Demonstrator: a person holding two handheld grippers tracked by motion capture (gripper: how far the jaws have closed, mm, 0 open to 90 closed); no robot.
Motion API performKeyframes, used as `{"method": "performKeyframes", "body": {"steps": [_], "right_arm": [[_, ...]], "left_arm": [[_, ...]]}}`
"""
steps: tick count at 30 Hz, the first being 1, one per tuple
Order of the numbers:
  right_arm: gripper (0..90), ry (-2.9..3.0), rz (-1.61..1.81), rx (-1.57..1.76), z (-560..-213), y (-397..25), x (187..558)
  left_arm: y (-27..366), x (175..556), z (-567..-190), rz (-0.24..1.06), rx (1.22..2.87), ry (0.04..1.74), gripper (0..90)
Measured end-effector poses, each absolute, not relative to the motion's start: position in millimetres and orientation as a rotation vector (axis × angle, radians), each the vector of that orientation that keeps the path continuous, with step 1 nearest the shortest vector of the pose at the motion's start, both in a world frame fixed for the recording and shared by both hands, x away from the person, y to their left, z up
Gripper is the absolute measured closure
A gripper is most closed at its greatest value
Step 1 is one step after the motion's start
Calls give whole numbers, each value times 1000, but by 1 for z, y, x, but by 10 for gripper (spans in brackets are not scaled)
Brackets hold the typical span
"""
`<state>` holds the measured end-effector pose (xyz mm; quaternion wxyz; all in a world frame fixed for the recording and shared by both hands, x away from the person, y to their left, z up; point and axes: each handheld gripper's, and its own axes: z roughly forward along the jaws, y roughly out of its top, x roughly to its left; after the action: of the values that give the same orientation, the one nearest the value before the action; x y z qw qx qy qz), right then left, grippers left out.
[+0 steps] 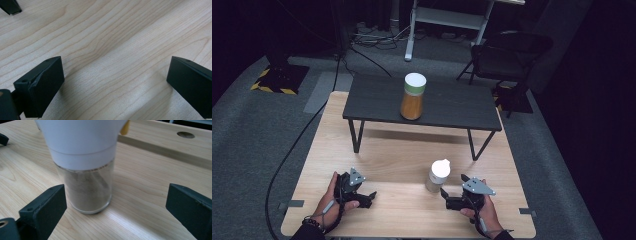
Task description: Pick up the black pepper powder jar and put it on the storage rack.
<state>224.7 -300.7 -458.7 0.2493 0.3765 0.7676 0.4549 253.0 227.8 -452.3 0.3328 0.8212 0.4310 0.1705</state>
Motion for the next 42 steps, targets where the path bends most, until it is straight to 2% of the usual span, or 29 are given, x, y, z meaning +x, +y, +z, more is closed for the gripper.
{"method": "performKeyframes", "body": {"steps": [24,28,35,42], "right_arm": [[46,2099,1365,1081,-471,-275,248],[81,2086,1385,1102,-473,-271,252],[277,2070,1370,1073,-468,-266,251],[295,2083,1360,1052,-466,-267,252]], "left_arm": [[228,253,-452,445,2145,1126,13],[228,253,-452,445,2146,1124,12],[227,253,-452,446,2145,1124,13],[227,253,-452,445,2145,1124,12]]}}
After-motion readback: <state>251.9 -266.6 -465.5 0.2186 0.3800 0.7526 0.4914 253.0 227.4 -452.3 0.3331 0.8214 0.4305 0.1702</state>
